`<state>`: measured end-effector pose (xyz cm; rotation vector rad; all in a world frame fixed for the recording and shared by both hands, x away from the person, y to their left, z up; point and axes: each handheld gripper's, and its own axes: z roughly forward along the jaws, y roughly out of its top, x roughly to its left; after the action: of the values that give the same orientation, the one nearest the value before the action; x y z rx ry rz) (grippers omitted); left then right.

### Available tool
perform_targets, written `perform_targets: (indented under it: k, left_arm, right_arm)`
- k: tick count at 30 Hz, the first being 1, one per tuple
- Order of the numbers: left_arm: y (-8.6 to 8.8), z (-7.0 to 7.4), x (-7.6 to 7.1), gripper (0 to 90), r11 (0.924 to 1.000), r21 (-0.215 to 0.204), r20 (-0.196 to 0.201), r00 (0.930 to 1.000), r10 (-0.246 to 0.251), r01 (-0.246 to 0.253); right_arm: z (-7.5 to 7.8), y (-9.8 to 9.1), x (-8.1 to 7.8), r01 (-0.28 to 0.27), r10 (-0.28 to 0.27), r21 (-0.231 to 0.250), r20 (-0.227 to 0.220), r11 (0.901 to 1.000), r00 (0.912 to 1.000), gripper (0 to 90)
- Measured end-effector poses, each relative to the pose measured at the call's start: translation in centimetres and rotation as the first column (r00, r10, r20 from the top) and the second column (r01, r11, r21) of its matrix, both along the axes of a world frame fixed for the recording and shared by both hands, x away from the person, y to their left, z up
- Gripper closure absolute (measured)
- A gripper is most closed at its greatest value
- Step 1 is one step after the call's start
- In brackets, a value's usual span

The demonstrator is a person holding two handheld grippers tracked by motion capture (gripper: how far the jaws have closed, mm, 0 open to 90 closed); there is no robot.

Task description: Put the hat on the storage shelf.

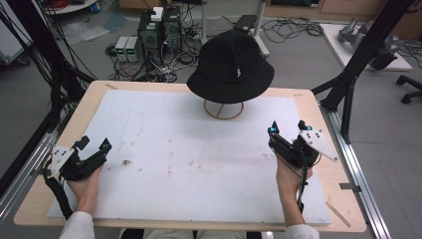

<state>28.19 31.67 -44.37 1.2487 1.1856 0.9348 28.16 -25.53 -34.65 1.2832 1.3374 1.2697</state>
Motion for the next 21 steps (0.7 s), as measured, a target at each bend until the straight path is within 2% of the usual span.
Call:
perform_targets:
  k: [3,7,11,13,17,21]
  left_arm:
    - [0.0,0.0,0.0,23.5,1.0,0.001,0.0,1.0,-0.001,0.001]
    - [0.0,0.0,0.0,23.5,1.0,-0.001,0.001,1.0,0.0,0.0]
    - [-0.1,0.0,0.1,23.5,1.0,-0.002,0.005,1.0,0.001,-0.001]
    - [-0.2,0.0,0.1,23.4,1.0,-0.001,0.003,1.0,0.0,0.0]
    - [-0.3,0.0,0.2,23.5,1.0,0.002,0.002,1.0,-0.003,0.003]
    - [-0.3,0.0,0.2,23.5,1.0,0.003,0.001,1.0,-0.005,0.005]
  right_arm:
    - [-0.1,-0.2,-0.6,0.008,-0.008,0.004,-0.009,1.0,0.9999,17.5]
    - [-1.2,-0.9,-2.0,0.028,-0.028,0.012,-0.038,0.9995,0.9989,17.5]
    - [-2.4,-1.1,-2.9,0.041,-0.041,0.002,-0.049,0.9992,0.998,17.5]
    - [-3.8,-1.4,-3.4,0.049,-0.049,-0.002,-0.062,0.9988,0.9968,17.5]
    - [-5.2,-1.7,-3.6,0.056,-0.054,0.015,-0.084,0.9983,0.995,17.5]
    - [-5.3,-1.8,-3.5,0.054,-0.052,0.013,-0.083,0.9985,0.9951,17.5]
